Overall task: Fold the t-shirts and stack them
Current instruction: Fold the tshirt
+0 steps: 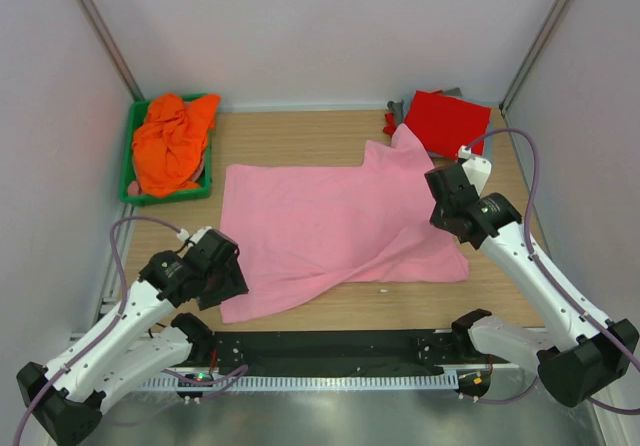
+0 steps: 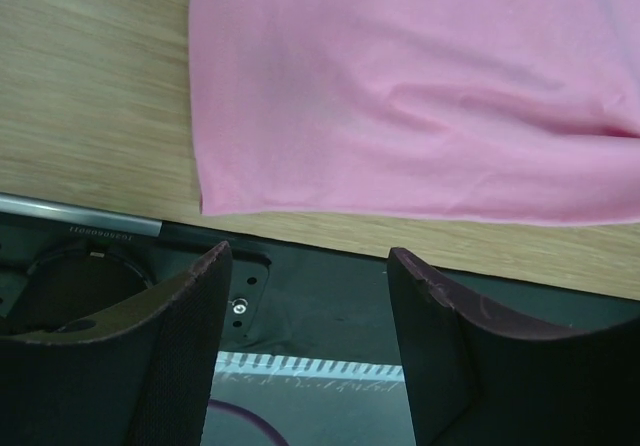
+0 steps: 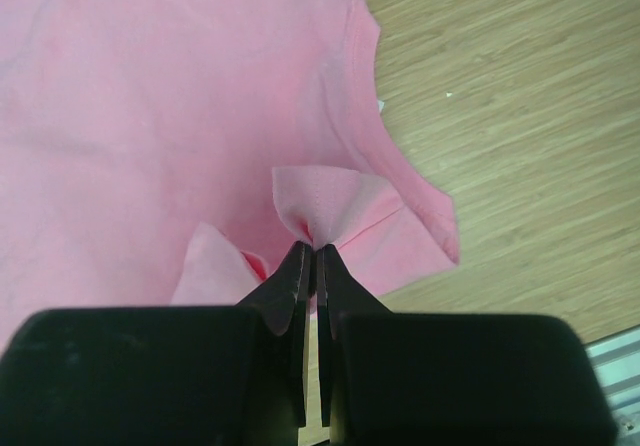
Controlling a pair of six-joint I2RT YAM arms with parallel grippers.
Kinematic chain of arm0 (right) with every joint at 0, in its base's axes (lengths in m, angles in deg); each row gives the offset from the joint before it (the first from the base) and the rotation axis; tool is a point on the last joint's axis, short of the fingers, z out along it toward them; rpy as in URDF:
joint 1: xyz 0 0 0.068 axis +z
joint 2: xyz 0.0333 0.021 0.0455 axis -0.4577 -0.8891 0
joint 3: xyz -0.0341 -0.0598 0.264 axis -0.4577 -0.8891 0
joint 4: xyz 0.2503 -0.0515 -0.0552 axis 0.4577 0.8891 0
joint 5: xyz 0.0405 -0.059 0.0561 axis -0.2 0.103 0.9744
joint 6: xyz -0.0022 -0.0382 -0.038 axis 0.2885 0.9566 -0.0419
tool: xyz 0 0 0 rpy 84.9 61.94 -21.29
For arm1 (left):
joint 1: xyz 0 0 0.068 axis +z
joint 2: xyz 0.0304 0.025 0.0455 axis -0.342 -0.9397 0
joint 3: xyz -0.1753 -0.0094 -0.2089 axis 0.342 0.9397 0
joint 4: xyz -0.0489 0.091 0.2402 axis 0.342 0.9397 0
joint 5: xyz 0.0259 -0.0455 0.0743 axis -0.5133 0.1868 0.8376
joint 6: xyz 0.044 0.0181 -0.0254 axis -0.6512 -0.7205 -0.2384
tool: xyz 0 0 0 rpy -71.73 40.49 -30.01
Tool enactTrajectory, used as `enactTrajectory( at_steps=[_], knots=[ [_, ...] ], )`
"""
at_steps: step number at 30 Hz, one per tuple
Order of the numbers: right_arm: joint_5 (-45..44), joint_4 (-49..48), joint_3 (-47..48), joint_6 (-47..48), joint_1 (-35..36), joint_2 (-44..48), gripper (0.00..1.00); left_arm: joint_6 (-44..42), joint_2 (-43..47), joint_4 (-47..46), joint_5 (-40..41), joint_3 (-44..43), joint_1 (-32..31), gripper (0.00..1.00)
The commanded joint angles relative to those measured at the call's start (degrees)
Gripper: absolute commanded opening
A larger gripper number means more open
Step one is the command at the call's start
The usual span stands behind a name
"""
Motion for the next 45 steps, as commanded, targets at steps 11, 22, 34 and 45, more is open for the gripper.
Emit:
enactTrajectory(
  at_steps=[11,22,34,45],
  knots=[
    [6.15,-6.43,-3.18,7.08,-5.16,-0.18,0.01,18.1,-6.14,-6.38,8.67,8.84,-14.19,0.45],
    [9.58,-6.52,-4.68,8.57,-6.4,0.53,0.01,23.21,-8.79,-6.98,14.3,12.26,-17.45,0.57],
    [11.25,-6.96,-5.73,8.93,-6.58,0.44,0.01,26.29,-18.79,-4.62,17.37,10.95,-21.74,0.56],
    [11.6,-7.14,-5.73,9.28,-6.75,-0.18,0.01,29.29,-21.53,-4.88,17.81,10.51,-25.89,0.6]
  ],
)
